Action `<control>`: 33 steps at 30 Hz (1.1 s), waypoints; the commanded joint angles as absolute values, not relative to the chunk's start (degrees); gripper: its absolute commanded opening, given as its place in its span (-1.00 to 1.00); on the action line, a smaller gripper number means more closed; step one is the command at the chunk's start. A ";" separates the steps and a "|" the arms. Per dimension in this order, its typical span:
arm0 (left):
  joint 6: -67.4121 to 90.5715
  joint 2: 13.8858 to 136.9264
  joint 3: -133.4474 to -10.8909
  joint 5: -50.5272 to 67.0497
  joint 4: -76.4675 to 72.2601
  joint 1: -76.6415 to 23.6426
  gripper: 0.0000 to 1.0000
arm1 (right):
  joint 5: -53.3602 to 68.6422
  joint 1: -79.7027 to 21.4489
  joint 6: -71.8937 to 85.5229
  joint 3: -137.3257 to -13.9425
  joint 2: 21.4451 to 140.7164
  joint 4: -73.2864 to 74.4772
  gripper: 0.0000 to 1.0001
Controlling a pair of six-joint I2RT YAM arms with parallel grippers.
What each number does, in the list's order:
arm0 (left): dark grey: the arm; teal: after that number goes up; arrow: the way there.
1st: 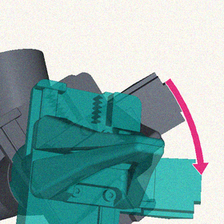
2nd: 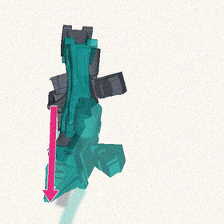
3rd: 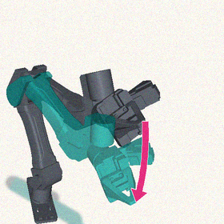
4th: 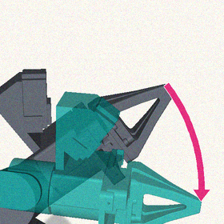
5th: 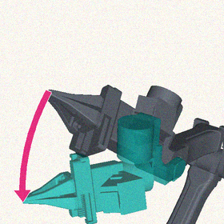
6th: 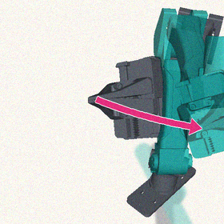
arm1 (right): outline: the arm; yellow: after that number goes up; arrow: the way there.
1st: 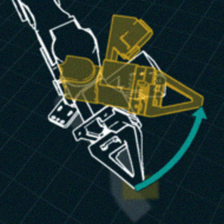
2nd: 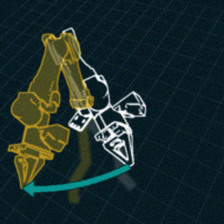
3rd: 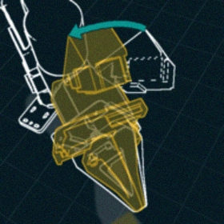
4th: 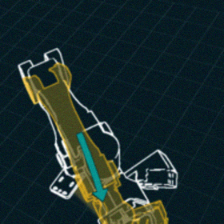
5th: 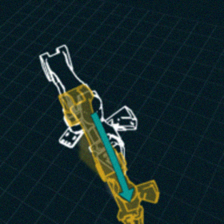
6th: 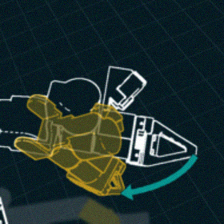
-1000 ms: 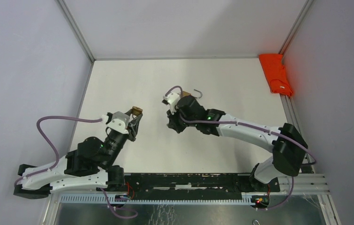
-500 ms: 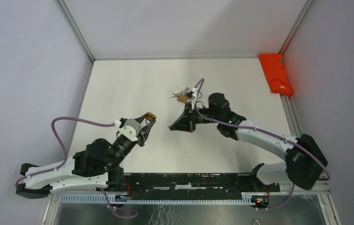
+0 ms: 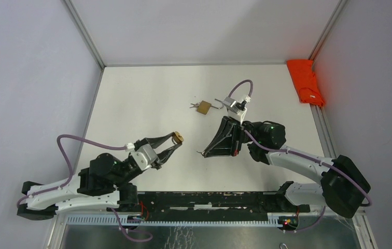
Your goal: Unlock with the key
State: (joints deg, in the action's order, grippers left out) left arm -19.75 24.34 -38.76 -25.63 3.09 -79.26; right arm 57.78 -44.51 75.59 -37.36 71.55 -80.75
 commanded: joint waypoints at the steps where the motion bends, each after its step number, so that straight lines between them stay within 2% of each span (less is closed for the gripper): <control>1: -23.96 23.43 -44.33 -9.45 4.00 -79.63 -0.96 | 56.87 -45.23 86.85 -39.13 72.02 -112.24 -1.00; 6: -23.35 26.70 -51.42 0.36 11.31 -79.61 -0.96 | 58.12 -45.73 87.45 -41.27 71.18 -111.39 -1.00; 8: -21.91 29.20 -54.25 2.07 13.93 -79.63 -0.96 | 60.03 -45.41 81.23 -41.64 69.62 -101.57 -1.00; 9: -21.47 30.53 -55.29 2.05 15.10 -79.58 -0.96 | 60.33 -45.29 74.06 -41.26 68.37 -89.89 -1.00; 12: -19.49 33.09 -57.39 -10.27 16.08 -79.61 -0.96 | 57.78 -45.25 47.89 -43.82 66.12 -45.40 -1.00; 14: -19.41 33.14 -55.98 -22.16 13.78 -79.60 -0.96 | 53.93 -45.26 33.70 -46.64 66.03 -26.55 -1.00; 16: -20.02 33.28 -53.81 -31.74 11.28 -79.62 -0.96 | 52.90 -45.18 31.11 -46.08 65.36 -23.96 -1.00; 18: -19.39 33.79 -52.15 -34.79 9.93 -79.63 -0.96 | 52.65 -45.17 30.57 -46.08 64.62 -24.15 -1.00; 21: -17.37 36.65 -51.70 -37.36 9.43 -79.60 -0.96 | 47.36 -45.00 22.49 -50.17 65.16 -10.93 -1.00; 25: -11.91 47.14 -54.25 -42.51 15.12 -77.90 -0.96 | 33.19 -43.30 16.00 -53.59 64.12 5.30 -1.00; 26: -9.42 50.18 -55.78 -41.45 18.40 -75.70 -0.96 | 29.75 -42.88 15.18 -53.61 62.70 7.43 -1.00; 28: -4.24 55.67 -57.03 -31.32 22.03 -67.47 -0.96 | 21.35 -41.79 14.69 -53.72 59.28 10.84 -1.00; 30: 0.48 58.40 -54.56 -16.62 19.61 -56.43 -0.96 | 13.64 -40.81 14.30 -54.70 56.25 14.56 -1.00; 33: 3.77 60.97 -49.98 -6.06 13.33 -47.36 -0.96 | 1.18 -40.31 13.37 -58.06 52.75 21.64 -1.00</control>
